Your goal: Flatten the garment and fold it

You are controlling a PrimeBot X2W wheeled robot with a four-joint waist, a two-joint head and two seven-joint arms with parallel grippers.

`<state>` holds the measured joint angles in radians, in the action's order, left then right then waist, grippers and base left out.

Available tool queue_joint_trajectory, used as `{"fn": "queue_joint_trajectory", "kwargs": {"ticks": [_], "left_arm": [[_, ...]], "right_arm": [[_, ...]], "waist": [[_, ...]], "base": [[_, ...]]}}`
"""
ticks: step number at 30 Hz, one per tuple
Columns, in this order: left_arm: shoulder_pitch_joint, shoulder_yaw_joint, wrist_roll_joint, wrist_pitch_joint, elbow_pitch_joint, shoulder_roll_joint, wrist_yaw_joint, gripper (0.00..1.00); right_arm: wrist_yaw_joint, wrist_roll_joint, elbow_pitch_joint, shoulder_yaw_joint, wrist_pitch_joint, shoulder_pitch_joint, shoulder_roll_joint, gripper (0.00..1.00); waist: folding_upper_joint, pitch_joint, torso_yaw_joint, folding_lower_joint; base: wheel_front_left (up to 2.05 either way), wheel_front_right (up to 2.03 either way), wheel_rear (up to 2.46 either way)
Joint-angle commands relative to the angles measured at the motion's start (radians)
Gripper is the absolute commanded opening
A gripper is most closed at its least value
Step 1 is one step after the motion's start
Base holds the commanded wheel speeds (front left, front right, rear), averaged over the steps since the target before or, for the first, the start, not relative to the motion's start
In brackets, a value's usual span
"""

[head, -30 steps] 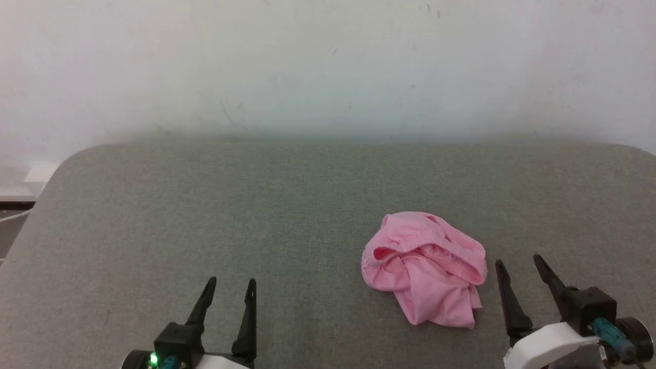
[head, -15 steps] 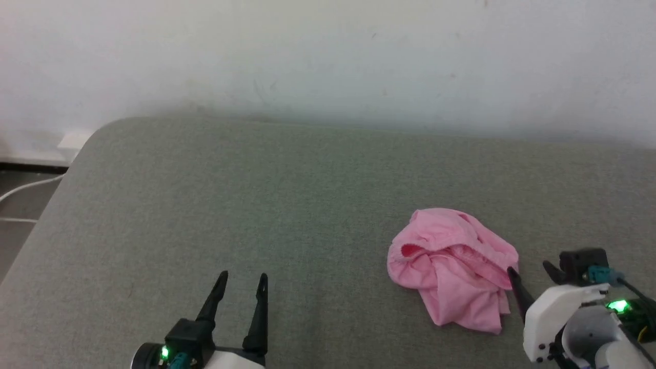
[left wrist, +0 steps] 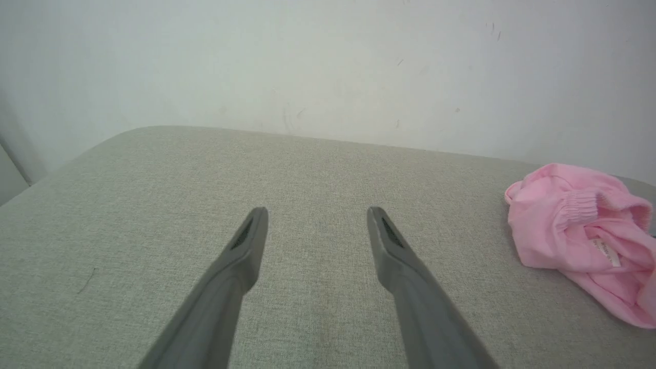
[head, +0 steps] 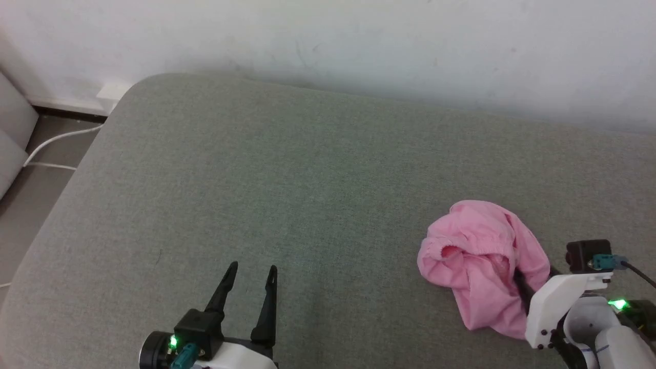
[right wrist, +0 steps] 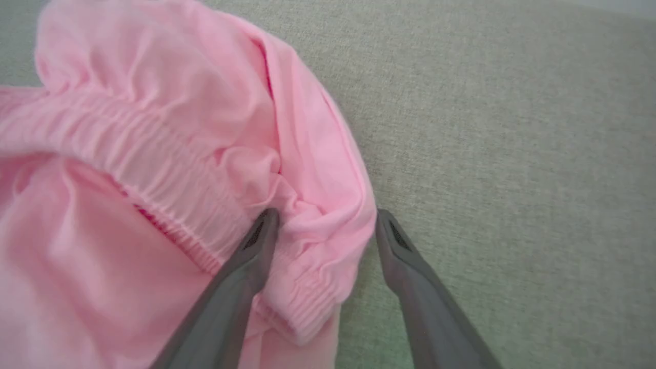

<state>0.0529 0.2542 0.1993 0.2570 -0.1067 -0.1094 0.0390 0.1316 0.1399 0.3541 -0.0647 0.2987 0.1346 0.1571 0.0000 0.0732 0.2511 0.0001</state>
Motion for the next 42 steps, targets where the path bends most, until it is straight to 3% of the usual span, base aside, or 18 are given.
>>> {"fn": "queue_joint_trajectory", "kwargs": {"ticks": [1,5,6,7,14,18,21,26,29,33,41,42], "left_arm": [[-0.018,-0.01,-0.013,0.005,-0.005,0.009,-0.01,1.0],[-0.018,-0.014,-0.021,0.005,-0.009,0.016,-0.016,1.0],[-0.017,-0.016,-0.023,0.005,-0.01,0.019,-0.019,1.0],[-0.017,-0.016,-0.025,0.005,-0.013,0.02,-0.022,1.0],[0.001,-0.028,-0.036,0.005,-0.031,0.027,-0.036,1.0],[0.006,-0.036,-0.04,0.005,-0.032,0.029,-0.045,1.0],[0.007,-0.039,-0.043,0.005,-0.031,0.033,-0.047,1.0],[0.011,-0.037,-0.046,0.005,-0.028,0.039,-0.054,1.0],[0.01,-0.037,-0.045,0.005,-0.026,0.043,-0.056,1.0],[0.0,-0.031,-0.041,0.005,-0.023,0.049,-0.057,1.0],[-0.017,-0.015,-0.034,0.005,-0.036,0.055,-0.055,1.0],[-0.017,-0.015,-0.032,0.005,-0.037,0.056,-0.054,1.0]], "right_arm": [[-0.001,0.046,0.026,0.012,0.012,0.014,-0.013,1.0],[-0.001,0.082,0.053,0.041,0.043,0.011,-0.005,1.0],[-0.001,0.096,0.057,0.045,0.043,0.013,-0.004,0.14],[-0.001,0.106,0.059,0.047,0.039,0.016,-0.001,0.0],[-0.001,0.098,0.017,-0.077,-0.044,0.061,0.027,0.0],[-0.001,0.051,-0.07,-0.147,-0.068,0.122,0.062,0.0],[-0.001,-0.005,-0.161,-0.138,-0.067,0.174,0.088,0.0],[-0.001,-0.077,-0.286,-0.001,-0.016,0.209,0.083,0.0],[-0.001,-0.087,-0.293,0.111,0.025,0.186,0.036,0.0],[-0.001,-0.088,-0.196,0.249,0.027,0.136,-0.027,0.0],[-0.001,-0.052,0.083,0.491,-0.071,0.151,-0.081,0.0],[-0.001,-0.028,0.103,0.521,-0.08,0.157,-0.086,0.05]], "waist": [[0.0,0.012,0.014,-0.0001],[0.0,0.011,0.012,-0.0001],[0.0,0.009,0.01,-0.0001],[0.0,0.006,0.008,-0.0001],[0.0,-0.045,-0.008,-0.0001],[0.0,-0.066,-0.013,-0.0001],[0.0,-0.075,-0.011,-0.0001],[0.0,-0.077,0.008,-0.0001],[0.0,-0.066,0.027,-0.0001],[0.0,-0.04,0.057,-0.0001],[0.0,-0.007,0.1,-0.0001],[0.0,-0.007,0.1,-0.0001]], "base": [[0.0,0.0,0.0],[0.0,0.0,0.0],[0.0,0.0,0.0],[0.0,0.0,0.0],[0.0,0.0,0.0],[0.0,0.0,0.0],[0.0,0.0,0.0],[0.0,0.0,0.0],[0.0,0.0,0.0],[0.0,0.0,0.0],[0.0,0.0,0.0],[0.0,0.0,0.0]]}}
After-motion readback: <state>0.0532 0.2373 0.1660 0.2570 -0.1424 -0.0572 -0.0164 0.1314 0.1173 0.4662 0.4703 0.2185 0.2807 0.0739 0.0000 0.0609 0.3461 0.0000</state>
